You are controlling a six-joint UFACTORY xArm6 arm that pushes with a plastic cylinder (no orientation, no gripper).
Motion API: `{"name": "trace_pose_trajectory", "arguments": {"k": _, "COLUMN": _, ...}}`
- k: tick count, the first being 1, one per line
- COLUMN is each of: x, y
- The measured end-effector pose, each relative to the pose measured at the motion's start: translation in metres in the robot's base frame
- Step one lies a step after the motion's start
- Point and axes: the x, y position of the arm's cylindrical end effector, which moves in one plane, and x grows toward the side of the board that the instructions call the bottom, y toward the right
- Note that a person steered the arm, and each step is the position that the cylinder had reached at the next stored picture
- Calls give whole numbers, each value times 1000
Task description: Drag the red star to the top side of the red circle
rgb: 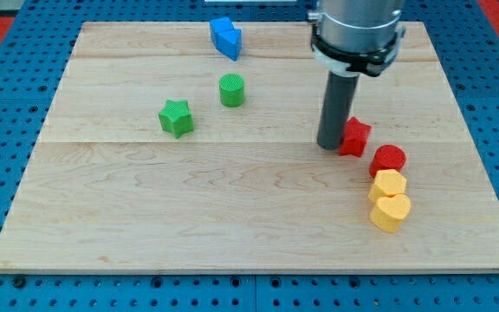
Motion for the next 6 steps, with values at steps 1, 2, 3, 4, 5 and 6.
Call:
{"name": "trace_pose_trajectory", "arguments": {"k": 1, "x": -9, "y": 11}}
{"name": "trace_pose_trajectory", "arguments": {"k": 2, "x": -18, "y": 10}}
{"name": "trace_pose_trajectory", "arguments": {"k": 3, "x": -21, "y": 19}}
{"name": "trace_pose_trajectory", "arguments": {"k": 4, "x": -16, "y": 43}}
{"name": "trace_pose_trajectory", "arguments": {"k": 5, "x": -16, "y": 44}}
{"name": "trace_pose_trajectory", "arguments": {"k": 6, "x": -31, "y": -9}}
